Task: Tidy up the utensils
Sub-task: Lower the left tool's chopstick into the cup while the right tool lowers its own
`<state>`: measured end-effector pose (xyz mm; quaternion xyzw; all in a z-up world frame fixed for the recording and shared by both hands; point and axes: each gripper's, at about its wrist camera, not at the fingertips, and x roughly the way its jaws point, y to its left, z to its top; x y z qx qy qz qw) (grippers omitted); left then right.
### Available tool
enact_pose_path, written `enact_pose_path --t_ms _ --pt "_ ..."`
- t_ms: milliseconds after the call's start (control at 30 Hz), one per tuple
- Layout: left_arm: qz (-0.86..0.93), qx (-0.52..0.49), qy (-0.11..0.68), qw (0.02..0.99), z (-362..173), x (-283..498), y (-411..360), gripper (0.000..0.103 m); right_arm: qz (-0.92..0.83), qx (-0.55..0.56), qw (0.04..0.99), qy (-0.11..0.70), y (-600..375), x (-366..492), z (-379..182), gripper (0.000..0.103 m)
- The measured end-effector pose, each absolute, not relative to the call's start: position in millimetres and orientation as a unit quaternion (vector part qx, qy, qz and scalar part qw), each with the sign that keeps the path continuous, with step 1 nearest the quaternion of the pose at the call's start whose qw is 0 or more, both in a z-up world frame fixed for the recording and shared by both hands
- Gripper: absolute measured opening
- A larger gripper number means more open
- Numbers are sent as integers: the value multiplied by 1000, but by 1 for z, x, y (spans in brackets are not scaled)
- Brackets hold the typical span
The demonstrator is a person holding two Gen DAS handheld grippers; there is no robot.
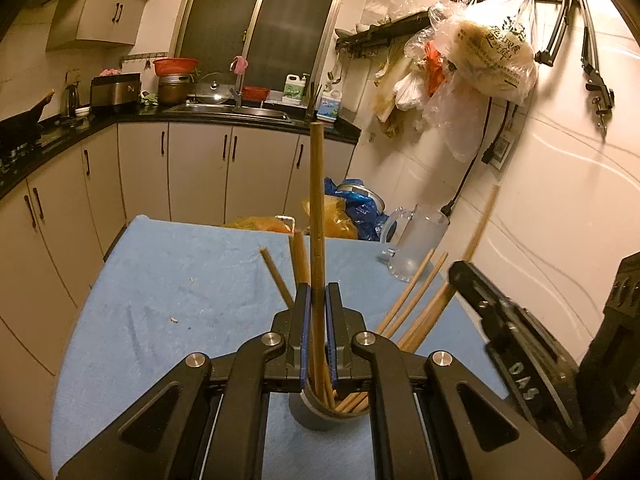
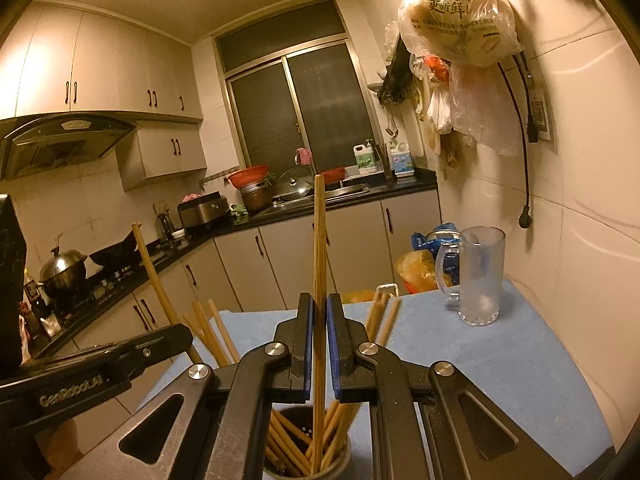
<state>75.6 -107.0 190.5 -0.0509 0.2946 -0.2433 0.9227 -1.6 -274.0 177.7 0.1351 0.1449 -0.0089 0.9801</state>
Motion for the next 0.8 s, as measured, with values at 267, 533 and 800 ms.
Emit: enact_pose_path --t_ms 267,533,800 --pt "-238 -54 306 920 175 74 -102 7 -16 147 978 150 -285 -22 169 8" --pt "-233 -44 311 920 164 72 -105 7 -19 164 971 173 -293 -23 150 8" --pt "-230 -39 320 918 157 77 -109 7 -11 180 962 205 -295 -4 134 8"
